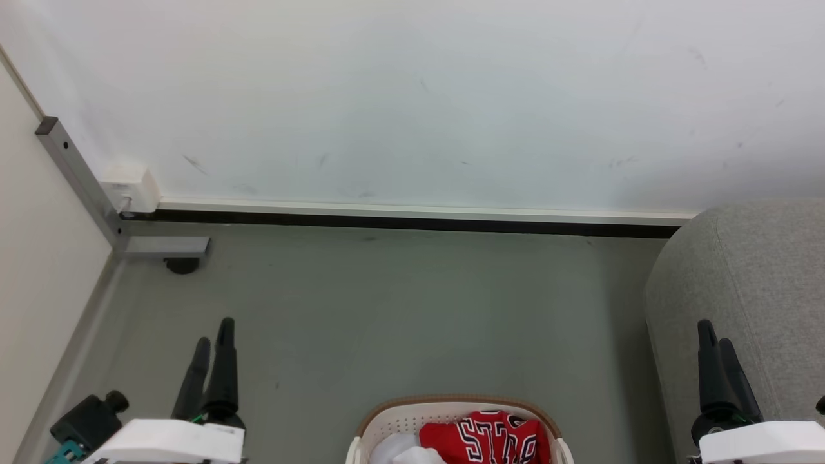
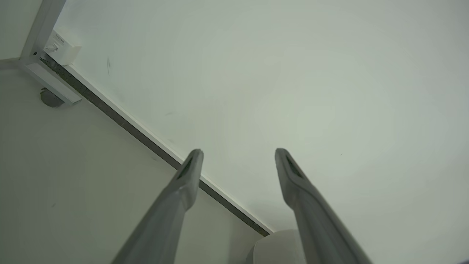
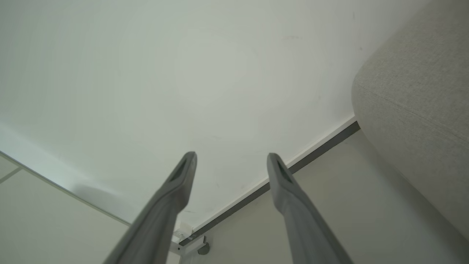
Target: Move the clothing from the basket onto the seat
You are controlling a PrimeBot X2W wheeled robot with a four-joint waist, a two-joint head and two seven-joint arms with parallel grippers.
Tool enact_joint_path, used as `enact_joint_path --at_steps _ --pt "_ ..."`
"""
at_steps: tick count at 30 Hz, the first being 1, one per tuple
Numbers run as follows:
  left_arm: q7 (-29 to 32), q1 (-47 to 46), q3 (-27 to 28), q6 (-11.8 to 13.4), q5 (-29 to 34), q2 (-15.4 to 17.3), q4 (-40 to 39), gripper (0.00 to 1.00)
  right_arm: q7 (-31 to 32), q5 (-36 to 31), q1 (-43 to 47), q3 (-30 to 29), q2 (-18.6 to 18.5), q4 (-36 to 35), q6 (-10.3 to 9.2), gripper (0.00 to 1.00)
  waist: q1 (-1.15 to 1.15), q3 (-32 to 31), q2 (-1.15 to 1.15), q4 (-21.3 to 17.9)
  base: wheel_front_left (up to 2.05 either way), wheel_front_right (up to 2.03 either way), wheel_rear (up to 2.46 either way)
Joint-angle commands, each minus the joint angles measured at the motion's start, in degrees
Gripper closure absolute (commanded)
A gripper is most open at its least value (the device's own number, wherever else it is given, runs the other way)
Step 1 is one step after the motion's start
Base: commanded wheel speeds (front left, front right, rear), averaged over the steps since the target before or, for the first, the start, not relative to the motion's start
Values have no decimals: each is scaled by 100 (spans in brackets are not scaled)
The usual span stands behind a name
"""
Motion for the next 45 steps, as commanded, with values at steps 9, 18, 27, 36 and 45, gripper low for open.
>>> enact_joint_path --at_steps 9,18,27,36,45 --pt "-210 -32 -190 132 1210 72 -1 0 -210 -1503 -144 231 -61 38 -5 0 0 -9 0 -38 0 0 0" --pt "-357 -38 -337 233 1863 144 87 0 -361 -2346 -146 332 -64 35 -6 0 0 -10 0 -41 0 0 0" --pt "-493 -33 -465 325 2418 194 72 0 -494 -2938 -123 415 -67 6 -7 0 0 -8 0 -48 0 0 0" --pt "-611 -37 -539 339 2815 216 74 0 -613 -3323 -150 486 -69 17 -8 0 0 -10 0 -59 0 0 0" --pt "-715 -26 -568 307 3235 213 60 0 -726 -3678 -136 544 -70 20 -8 0 0 -7 0 -68 0 0 0"
